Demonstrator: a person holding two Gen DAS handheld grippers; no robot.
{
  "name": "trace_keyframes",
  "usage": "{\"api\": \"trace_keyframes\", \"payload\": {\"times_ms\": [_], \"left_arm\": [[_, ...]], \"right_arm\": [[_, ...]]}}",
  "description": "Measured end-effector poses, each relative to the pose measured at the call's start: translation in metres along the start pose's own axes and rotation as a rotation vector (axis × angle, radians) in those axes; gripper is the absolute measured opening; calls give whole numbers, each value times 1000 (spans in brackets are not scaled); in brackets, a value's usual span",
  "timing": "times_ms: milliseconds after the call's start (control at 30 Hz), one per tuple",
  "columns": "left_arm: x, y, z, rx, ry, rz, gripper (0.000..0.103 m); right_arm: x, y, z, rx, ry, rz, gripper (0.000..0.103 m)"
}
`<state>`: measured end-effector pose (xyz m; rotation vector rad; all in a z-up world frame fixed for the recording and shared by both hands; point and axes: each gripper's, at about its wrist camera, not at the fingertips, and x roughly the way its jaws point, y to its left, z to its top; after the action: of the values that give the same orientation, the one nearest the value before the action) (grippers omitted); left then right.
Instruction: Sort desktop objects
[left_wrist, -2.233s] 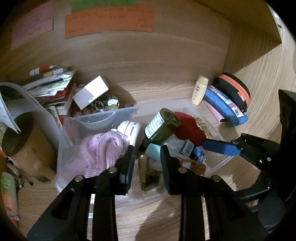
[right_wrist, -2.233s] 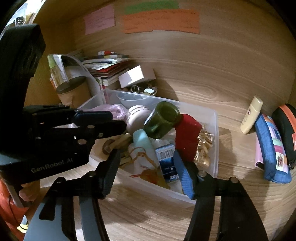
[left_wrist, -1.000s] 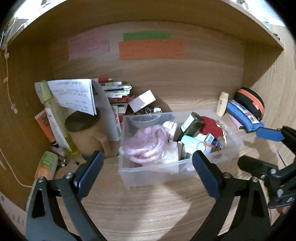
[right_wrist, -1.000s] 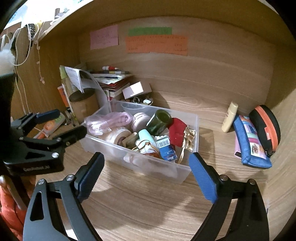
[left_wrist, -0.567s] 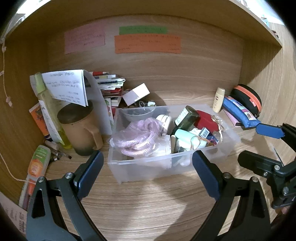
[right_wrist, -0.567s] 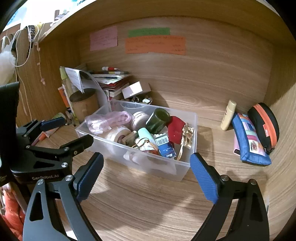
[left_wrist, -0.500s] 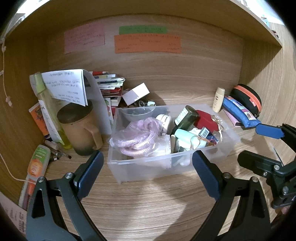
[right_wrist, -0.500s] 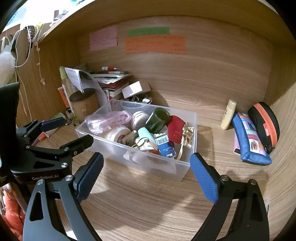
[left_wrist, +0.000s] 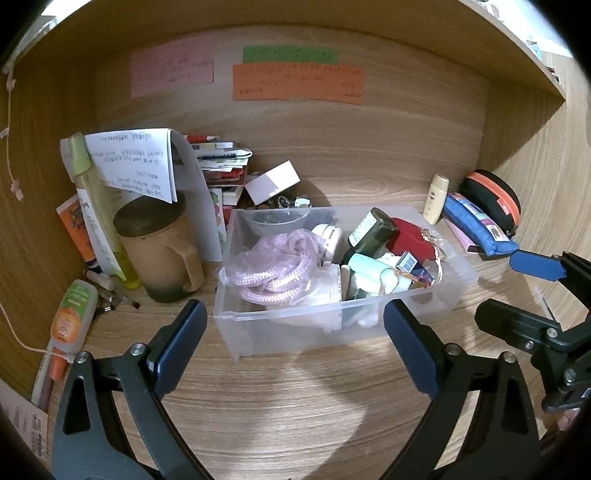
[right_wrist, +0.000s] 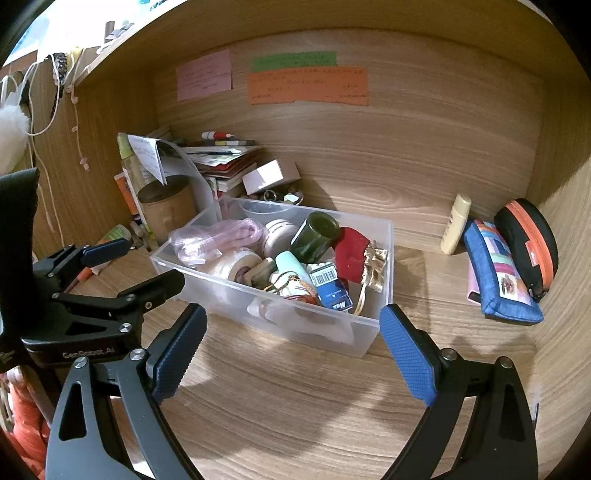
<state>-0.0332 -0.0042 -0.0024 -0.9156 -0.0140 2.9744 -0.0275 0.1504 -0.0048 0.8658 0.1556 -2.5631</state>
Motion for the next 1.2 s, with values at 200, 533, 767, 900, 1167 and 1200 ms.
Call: {"api": "trace_keyframes", "payload": {"times_ms": [200, 533, 767, 900, 1167, 1200], "left_arm": [[-4, -1, 1, 2, -5, -23, 98], [-8, -1, 3, 0, -19, -30, 98], [-8, -2, 3, -1, -20, -32, 98], [-7, -4, 3, 4, -24, -30, 98], [0, -6, 2, -9, -4, -24, 98], [1, -6, 2, -9, -2, -23, 98]], "right_arm": [[-3, -1, 0, -4, -4, -4, 94], [-4, 0, 1, -16, -7, -9, 94], [-2, 0, 3, -21, -12, 10, 94], [1, -1, 3, -31, -10, 15, 94], [6, -5, 4, -19, 1, 22, 94], [6, -6, 4, -16, 2, 24, 94]]}}
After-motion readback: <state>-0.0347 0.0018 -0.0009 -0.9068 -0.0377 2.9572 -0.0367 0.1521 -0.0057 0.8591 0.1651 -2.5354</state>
